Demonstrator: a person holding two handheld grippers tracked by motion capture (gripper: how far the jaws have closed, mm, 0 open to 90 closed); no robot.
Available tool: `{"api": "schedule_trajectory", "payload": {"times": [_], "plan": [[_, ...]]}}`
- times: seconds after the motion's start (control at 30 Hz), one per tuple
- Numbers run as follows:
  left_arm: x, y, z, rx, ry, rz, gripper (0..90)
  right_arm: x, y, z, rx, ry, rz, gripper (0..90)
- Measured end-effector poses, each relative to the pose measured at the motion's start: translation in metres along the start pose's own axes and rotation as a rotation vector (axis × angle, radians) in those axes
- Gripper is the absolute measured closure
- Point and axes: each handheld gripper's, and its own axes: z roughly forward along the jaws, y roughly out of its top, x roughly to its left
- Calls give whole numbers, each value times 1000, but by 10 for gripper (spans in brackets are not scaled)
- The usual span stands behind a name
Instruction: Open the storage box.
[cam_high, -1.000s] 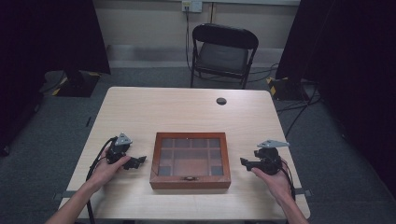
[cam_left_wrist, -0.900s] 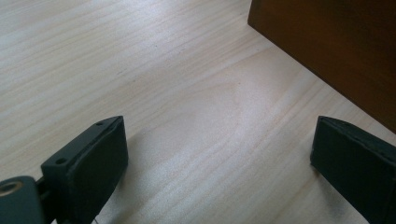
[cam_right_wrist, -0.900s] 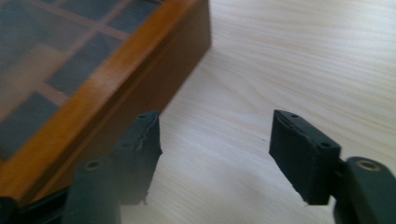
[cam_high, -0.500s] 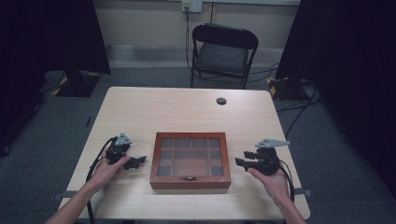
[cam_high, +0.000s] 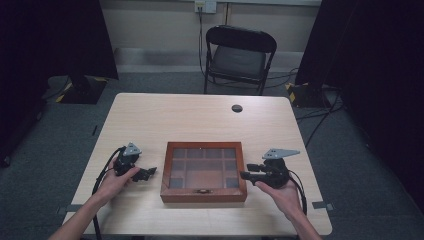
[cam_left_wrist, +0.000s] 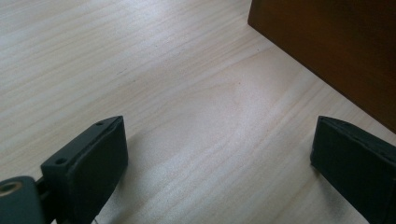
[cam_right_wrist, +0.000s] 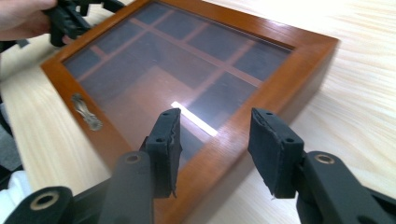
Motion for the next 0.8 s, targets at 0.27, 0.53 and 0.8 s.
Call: {"api": "schedule_trajectory", "payload": {"times": [0.27, 0.53, 0.8], "plan": [[0, 0, 0, 0, 1, 1, 34, 20, 21, 10, -4, 66, -51, 567], [0, 0, 0, -1, 1, 0, 35, 48, 48, 33, 16, 137, -134, 589], [0, 0, 0, 3, 1, -4, 35, 69, 59, 55, 6, 218, -171, 649]]}}
